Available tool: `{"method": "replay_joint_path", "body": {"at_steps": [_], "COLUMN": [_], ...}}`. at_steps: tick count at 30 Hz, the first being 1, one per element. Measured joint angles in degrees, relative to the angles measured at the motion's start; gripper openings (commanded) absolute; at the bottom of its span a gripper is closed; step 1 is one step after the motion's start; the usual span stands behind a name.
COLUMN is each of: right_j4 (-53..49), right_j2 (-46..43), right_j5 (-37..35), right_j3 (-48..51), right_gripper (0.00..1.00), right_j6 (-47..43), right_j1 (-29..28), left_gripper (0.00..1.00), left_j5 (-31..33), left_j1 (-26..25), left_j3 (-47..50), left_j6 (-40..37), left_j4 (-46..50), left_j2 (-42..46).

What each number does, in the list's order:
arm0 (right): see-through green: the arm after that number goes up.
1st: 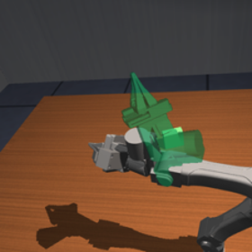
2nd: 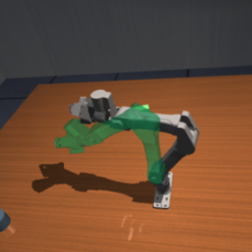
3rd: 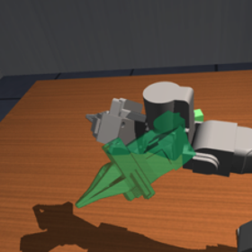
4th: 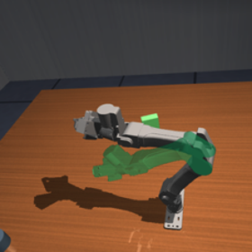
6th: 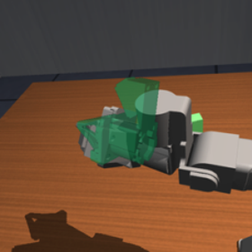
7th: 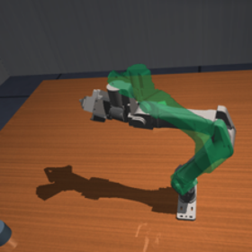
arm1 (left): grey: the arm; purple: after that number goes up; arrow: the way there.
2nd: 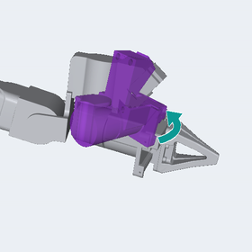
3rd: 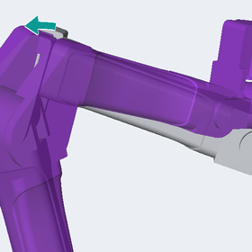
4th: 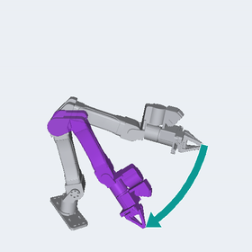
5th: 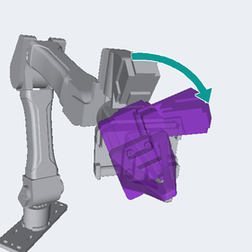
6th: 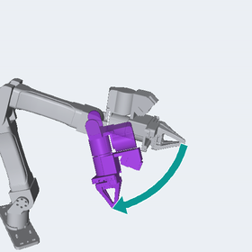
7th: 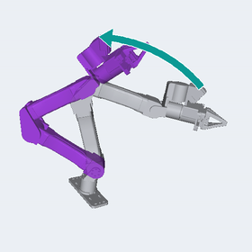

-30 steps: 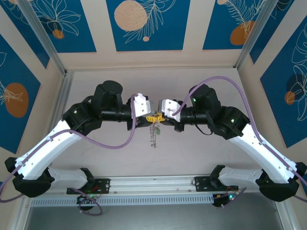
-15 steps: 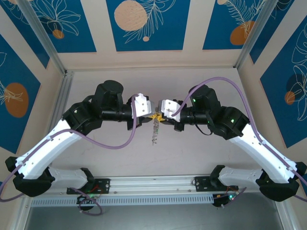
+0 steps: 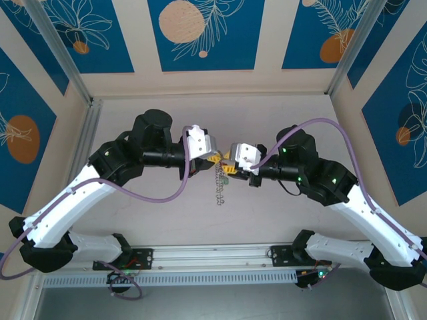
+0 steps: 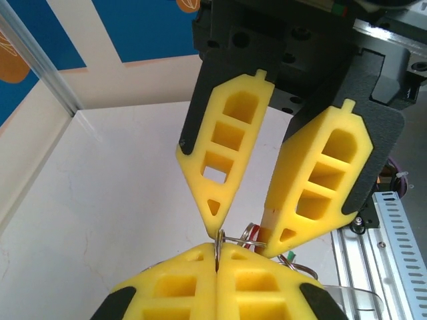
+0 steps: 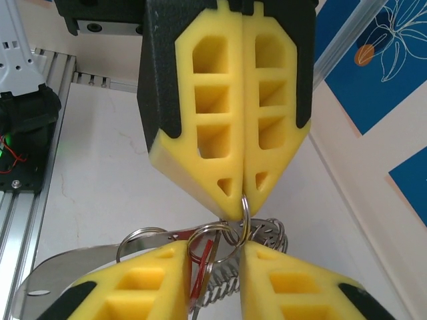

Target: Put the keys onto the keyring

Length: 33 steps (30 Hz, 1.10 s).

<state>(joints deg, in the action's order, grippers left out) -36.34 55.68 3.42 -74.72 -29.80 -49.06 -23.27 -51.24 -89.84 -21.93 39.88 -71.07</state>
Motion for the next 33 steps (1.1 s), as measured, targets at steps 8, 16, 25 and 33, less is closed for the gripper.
{"method": "replay_joint_path", "body": {"at_steps": [8,16,25,33], "right_j4": [1.40,2.75,4.28,6.73], "right_j2": [0.44,0.83,0.17,-2.27], "right_j5": [0.00,1.88,3.54,5.86], "right_j3": [0.48,0.70,2.51,4.44], "right_gripper": [0.16,0.10,0.15,0.27], "right_j6": [0.42,0.87,1.73,3.21], "right_j1": [0.22,0.55,0.83,1.27], "left_gripper": [0.00,0.00,0.00,0.00], "left_j5": [-0.92,-3.78,-6.03,-6.91], "left_j1": [0.57,1.79,2.71,3.69], "left_j3": [0.02,3.15,11.93,18.36], "left_j6": [1.73,5.29,12.50,17.94], "left_j4": [-1.68,-7.32,-18.38,-28.41], "left_j2": [0.04,1.62,4.83,8.74]}}
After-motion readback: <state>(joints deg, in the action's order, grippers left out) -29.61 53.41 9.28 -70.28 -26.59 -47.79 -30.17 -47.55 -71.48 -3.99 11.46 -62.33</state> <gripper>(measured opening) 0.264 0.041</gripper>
